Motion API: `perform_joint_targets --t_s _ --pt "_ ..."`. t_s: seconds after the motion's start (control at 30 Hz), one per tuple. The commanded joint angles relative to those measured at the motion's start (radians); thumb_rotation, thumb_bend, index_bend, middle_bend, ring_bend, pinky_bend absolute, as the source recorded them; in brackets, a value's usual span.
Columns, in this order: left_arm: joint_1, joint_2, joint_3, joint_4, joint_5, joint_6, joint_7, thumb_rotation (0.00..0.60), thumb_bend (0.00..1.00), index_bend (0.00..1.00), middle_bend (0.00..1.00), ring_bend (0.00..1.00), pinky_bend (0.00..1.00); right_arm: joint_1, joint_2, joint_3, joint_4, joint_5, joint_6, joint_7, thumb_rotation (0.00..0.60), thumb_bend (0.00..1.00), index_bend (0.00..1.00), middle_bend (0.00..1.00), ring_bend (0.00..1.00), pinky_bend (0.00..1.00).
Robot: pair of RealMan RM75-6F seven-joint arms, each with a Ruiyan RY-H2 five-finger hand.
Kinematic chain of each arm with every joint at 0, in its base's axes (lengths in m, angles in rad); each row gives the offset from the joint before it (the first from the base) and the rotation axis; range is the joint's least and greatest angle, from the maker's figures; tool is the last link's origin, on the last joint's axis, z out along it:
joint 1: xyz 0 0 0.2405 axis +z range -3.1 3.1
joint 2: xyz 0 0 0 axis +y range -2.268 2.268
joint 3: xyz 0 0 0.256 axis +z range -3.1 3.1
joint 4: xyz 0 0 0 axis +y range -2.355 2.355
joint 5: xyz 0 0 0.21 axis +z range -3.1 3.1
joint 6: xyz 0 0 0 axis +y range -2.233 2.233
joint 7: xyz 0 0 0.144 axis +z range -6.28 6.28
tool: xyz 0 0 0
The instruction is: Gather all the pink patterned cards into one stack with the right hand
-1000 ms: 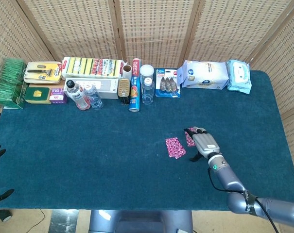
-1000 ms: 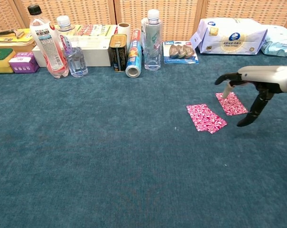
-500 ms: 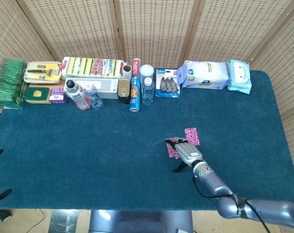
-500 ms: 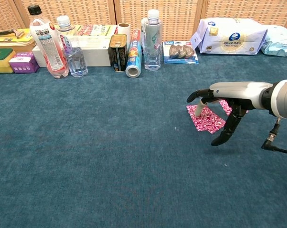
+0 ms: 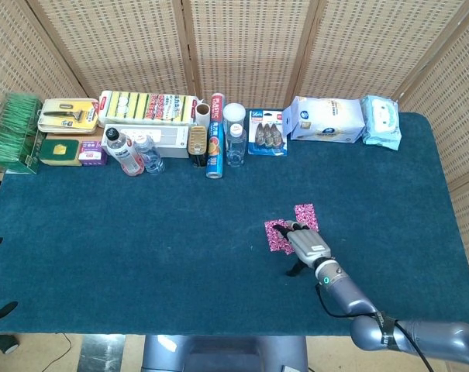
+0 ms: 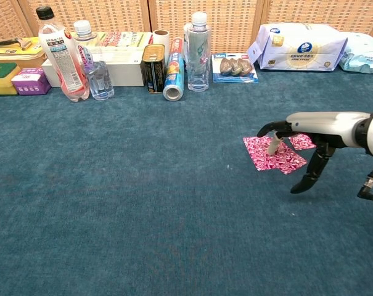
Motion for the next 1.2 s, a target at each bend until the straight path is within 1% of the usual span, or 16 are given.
perform_joint_targets --t_s 0.03,0.43,0.63,0.83,1.2 --pt "0.0 0.0 0.0 0.0 0.001 0.0 0.001 0.6 0.08 0.0 0.0 0.0 0.0 -0.006 0.009 -0.009 -0.002 0.0 0.004 -0.001 0.6 0.0 0.08 0.24 0.07 0.0" --pt "-0.002 -0.001 0.002 -0.006 0.005 -0.004 0.011 0.6 0.08 0.0 0.0 0.0 0.0 -0.042 0.063 -0.073 -0.049 -0.063 0.046 -0.034 0.6 0.0 0.08 0.24 0.07 0.0" --pt "0.0 -0.002 0.002 -0.007 0.004 -0.002 0.013 0.6 0.08 0.0 0.0 0.0 0.0 -0.052 0.083 -0.089 -0.071 -0.061 0.052 -0.041 0.6 0.0 0.08 0.25 0.07 0.0" --pt "-0.001 -0.003 0.003 -0.009 0.007 -0.003 0.018 0.6 0.08 0.0 0.0 0.0 0.0 -0.068 0.116 -0.109 -0.126 -0.091 0.078 -0.059 0.6 0.0 0.08 0.25 0.07 0.0" --pt "0.001 -0.005 0.003 -0.012 0.008 -0.001 0.025 0.6 0.08 0.0 0.0 0.0 0.0 -0.074 0.141 -0.137 -0.209 -0.111 0.113 -0.123 0.6 0.0 0.08 0.23 0.07 0.0"
